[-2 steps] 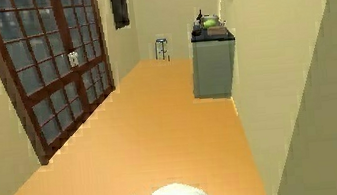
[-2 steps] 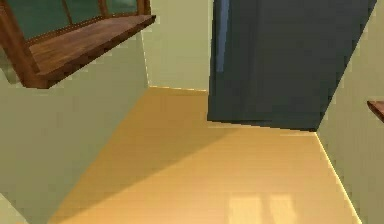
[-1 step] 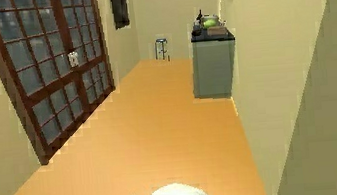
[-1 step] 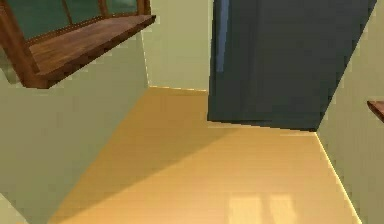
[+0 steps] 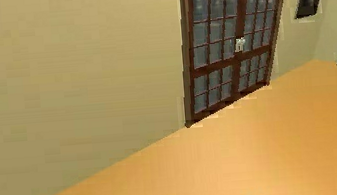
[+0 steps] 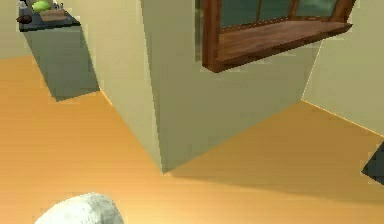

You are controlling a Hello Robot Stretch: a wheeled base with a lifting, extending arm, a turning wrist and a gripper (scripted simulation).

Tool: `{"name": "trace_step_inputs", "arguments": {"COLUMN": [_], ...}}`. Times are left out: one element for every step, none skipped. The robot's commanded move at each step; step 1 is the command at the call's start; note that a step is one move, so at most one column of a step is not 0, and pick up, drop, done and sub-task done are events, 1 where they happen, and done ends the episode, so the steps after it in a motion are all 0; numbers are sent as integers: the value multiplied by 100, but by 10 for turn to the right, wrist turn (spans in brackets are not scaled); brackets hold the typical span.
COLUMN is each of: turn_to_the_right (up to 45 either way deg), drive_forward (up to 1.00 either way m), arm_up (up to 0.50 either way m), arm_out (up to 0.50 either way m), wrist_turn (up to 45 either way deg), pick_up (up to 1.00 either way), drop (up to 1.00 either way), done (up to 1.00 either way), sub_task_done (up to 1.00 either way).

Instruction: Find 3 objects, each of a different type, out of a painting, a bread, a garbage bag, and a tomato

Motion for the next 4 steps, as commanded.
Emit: {"name": "trace_step_inputs", "arguments": {"turn_to_the_right": [-60,0,-60,0], "drive_forward": [0,30,0,80], "arm_up": [0,0,0,0], "arm_out": [0,0,0,0], "wrist_turn": [0,0,0,0], "pick_up": [0,0,0,0], "drop": [0,0,0,0], "done": [0,0,0,0], "sub_task_done": [0,0,0,0]}}
